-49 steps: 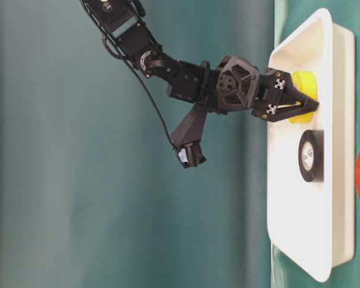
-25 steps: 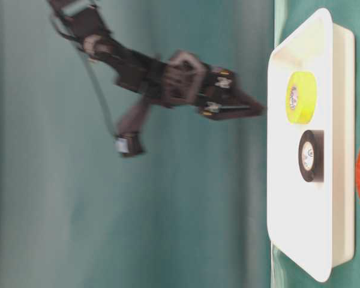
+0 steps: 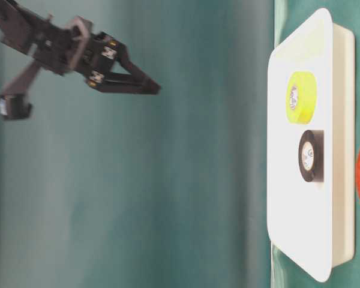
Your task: Pick up the tape from a random location and place it into the white case.
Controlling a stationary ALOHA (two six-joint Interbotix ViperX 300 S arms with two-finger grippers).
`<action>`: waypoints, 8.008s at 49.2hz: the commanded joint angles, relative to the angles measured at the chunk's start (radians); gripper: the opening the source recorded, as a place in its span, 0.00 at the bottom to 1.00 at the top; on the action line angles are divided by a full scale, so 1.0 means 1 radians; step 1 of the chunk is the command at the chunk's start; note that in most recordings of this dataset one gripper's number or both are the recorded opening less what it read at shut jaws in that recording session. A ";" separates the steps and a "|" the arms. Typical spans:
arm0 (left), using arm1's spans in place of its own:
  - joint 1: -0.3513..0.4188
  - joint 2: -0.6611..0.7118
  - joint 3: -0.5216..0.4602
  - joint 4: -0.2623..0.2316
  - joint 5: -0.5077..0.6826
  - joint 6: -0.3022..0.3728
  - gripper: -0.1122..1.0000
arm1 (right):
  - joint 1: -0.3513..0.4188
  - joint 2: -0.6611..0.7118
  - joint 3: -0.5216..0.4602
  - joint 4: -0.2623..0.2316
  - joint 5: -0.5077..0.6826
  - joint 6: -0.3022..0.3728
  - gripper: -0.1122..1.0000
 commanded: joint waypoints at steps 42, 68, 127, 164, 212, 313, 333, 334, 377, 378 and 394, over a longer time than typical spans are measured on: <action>0.014 0.005 -0.012 -0.003 -0.009 0.000 0.94 | 0.002 -0.035 -0.025 -0.006 0.002 0.000 0.91; 0.014 0.005 -0.014 -0.003 -0.009 0.000 0.94 | 0.069 -0.038 -0.014 0.005 0.003 0.005 0.90; 0.014 -0.012 -0.011 -0.003 -0.006 -0.002 0.94 | 0.304 -0.604 0.601 0.058 -0.393 0.123 0.90; 0.014 -0.014 -0.008 -0.003 -0.009 -0.003 0.94 | 0.322 -0.643 0.960 0.058 -0.804 0.192 0.88; -0.229 0.046 -0.018 -0.003 -0.098 -0.054 0.94 | 0.324 -0.649 0.937 0.058 -0.796 0.192 0.88; -0.124 0.792 -0.811 0.000 0.391 -0.015 0.94 | 0.324 -0.644 0.936 0.055 -0.772 0.190 0.88; -0.120 0.868 -0.956 0.008 0.637 -0.014 0.94 | 0.324 -0.643 0.936 0.055 -0.770 0.190 0.88; -0.120 0.868 -0.954 0.008 0.635 -0.014 0.94 | 0.324 -0.644 0.936 0.054 -0.770 0.190 0.88; -0.118 0.868 -0.910 0.008 0.595 -0.014 0.94 | 0.324 -0.643 0.933 0.054 -0.761 0.190 0.88; -0.117 0.870 -0.904 0.009 0.589 -0.014 0.94 | 0.324 -0.644 0.933 0.054 -0.762 0.190 0.88; -0.115 0.905 -0.819 0.008 0.466 -0.014 0.94 | 0.324 -0.643 0.933 0.054 -0.764 0.190 0.88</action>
